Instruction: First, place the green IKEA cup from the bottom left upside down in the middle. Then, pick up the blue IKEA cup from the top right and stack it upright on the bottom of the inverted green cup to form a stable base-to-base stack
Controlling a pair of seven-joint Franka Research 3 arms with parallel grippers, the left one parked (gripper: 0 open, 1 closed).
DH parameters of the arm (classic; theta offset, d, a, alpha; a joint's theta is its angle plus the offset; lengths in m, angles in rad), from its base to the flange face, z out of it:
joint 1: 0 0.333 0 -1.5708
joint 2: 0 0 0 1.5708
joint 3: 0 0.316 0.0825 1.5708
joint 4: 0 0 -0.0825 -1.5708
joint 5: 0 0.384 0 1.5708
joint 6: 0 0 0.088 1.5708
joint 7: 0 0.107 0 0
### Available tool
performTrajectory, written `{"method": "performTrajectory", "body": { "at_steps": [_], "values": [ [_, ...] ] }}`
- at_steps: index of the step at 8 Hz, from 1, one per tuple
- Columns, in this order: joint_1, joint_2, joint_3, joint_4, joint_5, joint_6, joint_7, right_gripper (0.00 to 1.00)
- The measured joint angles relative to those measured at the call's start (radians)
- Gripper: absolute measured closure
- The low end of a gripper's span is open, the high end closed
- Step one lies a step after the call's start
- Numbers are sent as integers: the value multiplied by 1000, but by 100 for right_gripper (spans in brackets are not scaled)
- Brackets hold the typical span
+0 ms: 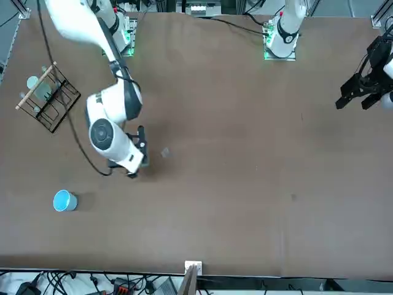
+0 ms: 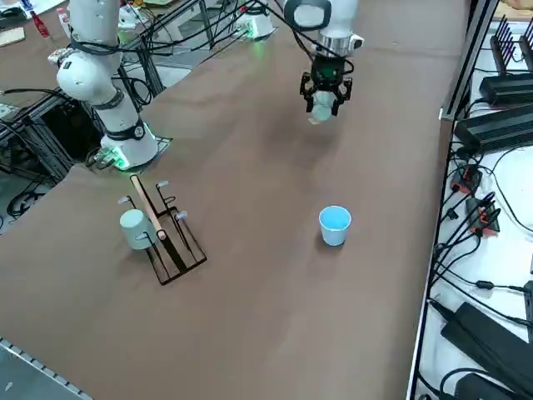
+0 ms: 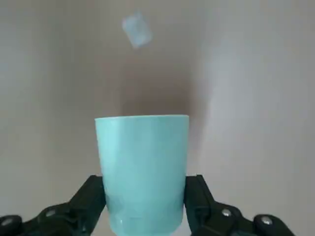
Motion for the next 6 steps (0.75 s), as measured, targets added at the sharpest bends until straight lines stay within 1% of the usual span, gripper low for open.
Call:
{"method": "performTrajectory", "body": {
  "at_steps": [1, 2, 3, 4, 5, 6],
  "values": [
    [27, -7, -61, 1, -53, -46, 42, 12],
    [39, -4, -88, 0, -123, -76, 97, 12],
    [48, 3, -92, -1, -214, -111, 175, 12],
    [73, 12, -92, -3, -303, -178, 271, 12],
    [114, 28, -91, -7, -365, -267, 378, 12],
    [160, 53, -91, -14, -394, -341, 455, 12]
  ]
}}
